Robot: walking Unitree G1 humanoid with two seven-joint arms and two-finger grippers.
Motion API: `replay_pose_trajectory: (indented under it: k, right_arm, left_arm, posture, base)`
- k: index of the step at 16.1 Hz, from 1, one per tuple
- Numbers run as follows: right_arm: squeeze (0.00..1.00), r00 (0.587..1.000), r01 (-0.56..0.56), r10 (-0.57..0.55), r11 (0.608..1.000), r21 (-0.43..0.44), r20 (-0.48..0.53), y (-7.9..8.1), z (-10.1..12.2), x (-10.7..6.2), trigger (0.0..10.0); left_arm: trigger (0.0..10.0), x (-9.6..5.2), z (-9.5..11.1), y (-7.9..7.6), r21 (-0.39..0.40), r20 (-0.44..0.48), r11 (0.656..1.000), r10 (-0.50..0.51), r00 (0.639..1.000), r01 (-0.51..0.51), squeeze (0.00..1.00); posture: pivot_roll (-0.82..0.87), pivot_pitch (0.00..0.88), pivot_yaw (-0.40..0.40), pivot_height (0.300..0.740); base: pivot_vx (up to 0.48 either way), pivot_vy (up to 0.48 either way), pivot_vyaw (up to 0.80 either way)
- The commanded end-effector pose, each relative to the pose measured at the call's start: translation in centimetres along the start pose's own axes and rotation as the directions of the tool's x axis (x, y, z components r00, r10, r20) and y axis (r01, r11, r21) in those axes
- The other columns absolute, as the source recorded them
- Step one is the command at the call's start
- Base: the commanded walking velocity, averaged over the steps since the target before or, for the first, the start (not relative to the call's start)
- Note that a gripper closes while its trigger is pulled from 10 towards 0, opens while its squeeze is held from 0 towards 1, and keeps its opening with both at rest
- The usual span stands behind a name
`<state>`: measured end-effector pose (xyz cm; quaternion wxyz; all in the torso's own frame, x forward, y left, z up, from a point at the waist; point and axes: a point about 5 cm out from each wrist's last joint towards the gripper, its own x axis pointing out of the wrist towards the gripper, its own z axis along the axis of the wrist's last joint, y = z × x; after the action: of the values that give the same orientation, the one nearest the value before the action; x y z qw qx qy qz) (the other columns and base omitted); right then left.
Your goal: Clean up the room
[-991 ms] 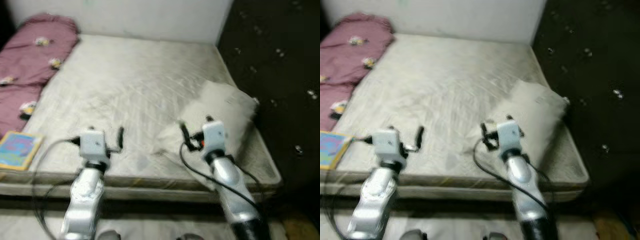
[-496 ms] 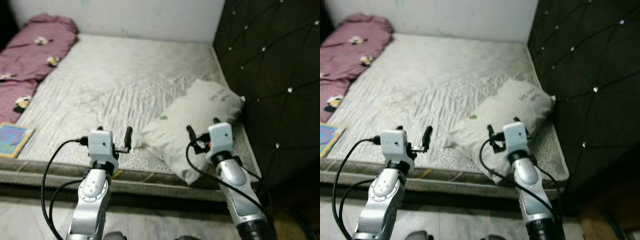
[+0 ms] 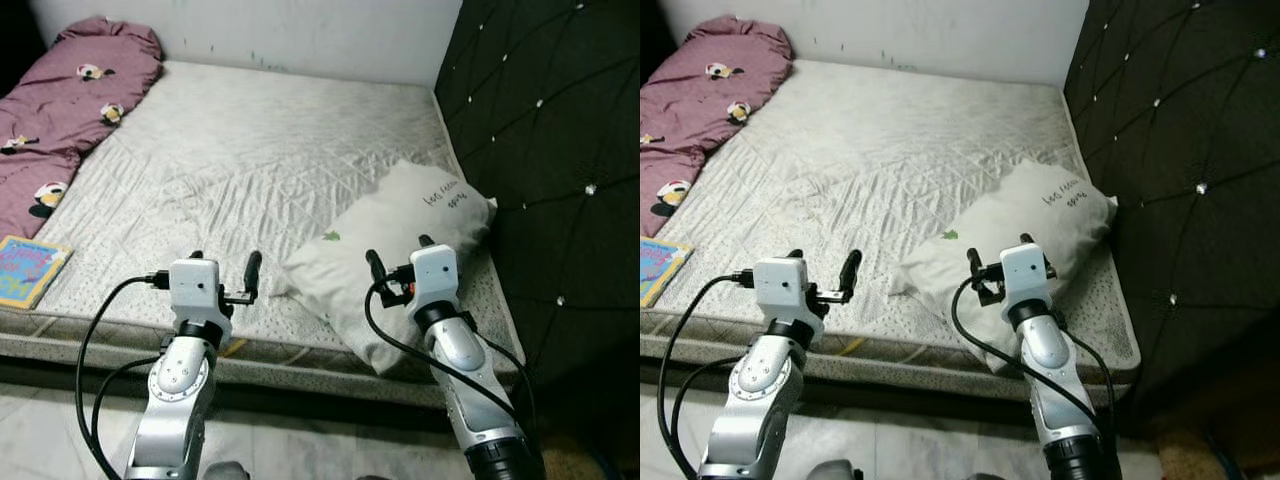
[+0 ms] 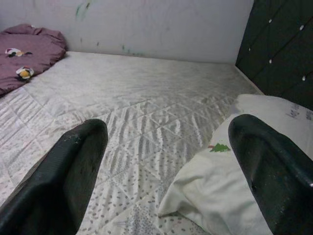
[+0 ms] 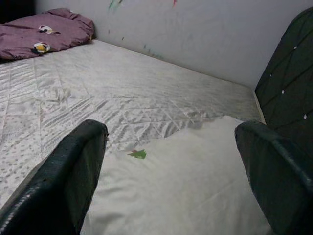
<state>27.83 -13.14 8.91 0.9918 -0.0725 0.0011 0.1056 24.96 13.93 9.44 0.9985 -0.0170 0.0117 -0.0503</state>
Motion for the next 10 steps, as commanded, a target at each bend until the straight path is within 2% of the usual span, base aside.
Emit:
replay_pose_trajectory:
  k: [1, 10]
  right_arm:
    - [0.00, 1.000, 0.019, -0.019, 1.000, -0.009, -0.002, -0.48, 0.03, 0.04, 10.0]
    - [0.00, 1.000, 0.019, -0.019, 1.000, 0.012, 0.011, -0.55, 0.05, 0.26, 10.0]
  left_arm:
    - [10.0, 0.04, 0.51, -0.11, -0.004, 0.025, 1.000, -0.018, 1.000, 0.018, 0.00]
    - [10.0, 0.24, 0.47, -0.24, -0.005, 0.019, 1.000, -0.030, 0.999, 0.030, 0.00]
  posture:
    - [0.00, 0.000, -0.058, 0.740]
    - [0.00, 0.000, -0.056, 0.740]
  base:
    - [0.356, 0.000, 0.00]
    - [0.358, 0.000, 0.00]
